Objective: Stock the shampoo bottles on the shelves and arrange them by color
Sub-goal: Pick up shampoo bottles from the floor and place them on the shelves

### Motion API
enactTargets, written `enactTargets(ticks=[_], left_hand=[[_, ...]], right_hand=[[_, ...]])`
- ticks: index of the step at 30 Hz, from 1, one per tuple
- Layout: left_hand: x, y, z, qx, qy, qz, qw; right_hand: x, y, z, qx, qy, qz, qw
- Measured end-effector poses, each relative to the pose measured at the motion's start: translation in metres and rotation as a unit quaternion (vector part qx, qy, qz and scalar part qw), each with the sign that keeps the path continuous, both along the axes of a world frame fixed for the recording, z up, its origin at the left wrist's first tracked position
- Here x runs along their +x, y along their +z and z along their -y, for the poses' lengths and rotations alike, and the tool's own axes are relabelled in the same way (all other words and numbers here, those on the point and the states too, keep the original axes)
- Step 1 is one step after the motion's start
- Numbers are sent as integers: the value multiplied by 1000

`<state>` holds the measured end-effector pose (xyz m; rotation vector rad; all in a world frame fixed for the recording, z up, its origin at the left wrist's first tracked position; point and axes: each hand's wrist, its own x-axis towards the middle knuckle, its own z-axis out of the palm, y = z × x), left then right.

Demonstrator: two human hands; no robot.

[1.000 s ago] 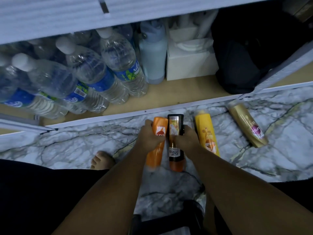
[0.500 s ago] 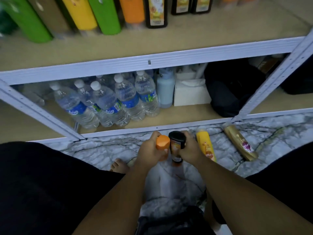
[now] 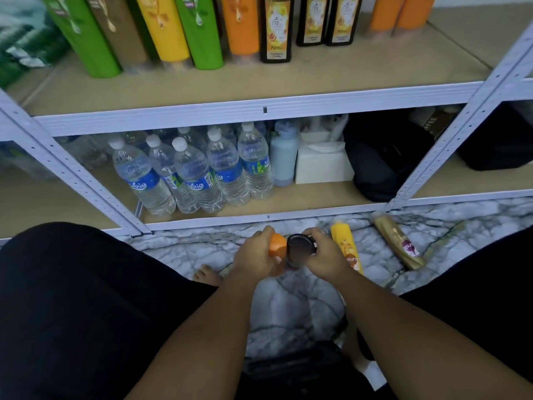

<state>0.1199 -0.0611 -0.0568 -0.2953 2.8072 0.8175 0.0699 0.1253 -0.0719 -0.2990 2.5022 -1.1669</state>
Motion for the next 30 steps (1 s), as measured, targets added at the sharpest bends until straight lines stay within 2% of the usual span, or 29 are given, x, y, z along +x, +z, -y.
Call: enactTargets(ticks=[4, 15, 21, 25, 30], left_hand=[[0, -5, 1, -19, -29, 29, 999], [-3, -12, 10, 21, -20, 68, 997], [0, -8, 10, 30, -5, 56, 998], [0, -4, 11, 83, 47, 28, 995], [-12, 27, 12, 149, 95, -46, 983]], right_hand=[[-2, 1, 1, 13, 15, 3, 1000], [-6, -8, 8, 57, 36, -23, 997], [-8, -7, 9, 59, 10, -11, 998], [-7, -1, 7, 26, -39, -9, 999], [-12, 43, 13, -120, -109, -2, 987]])
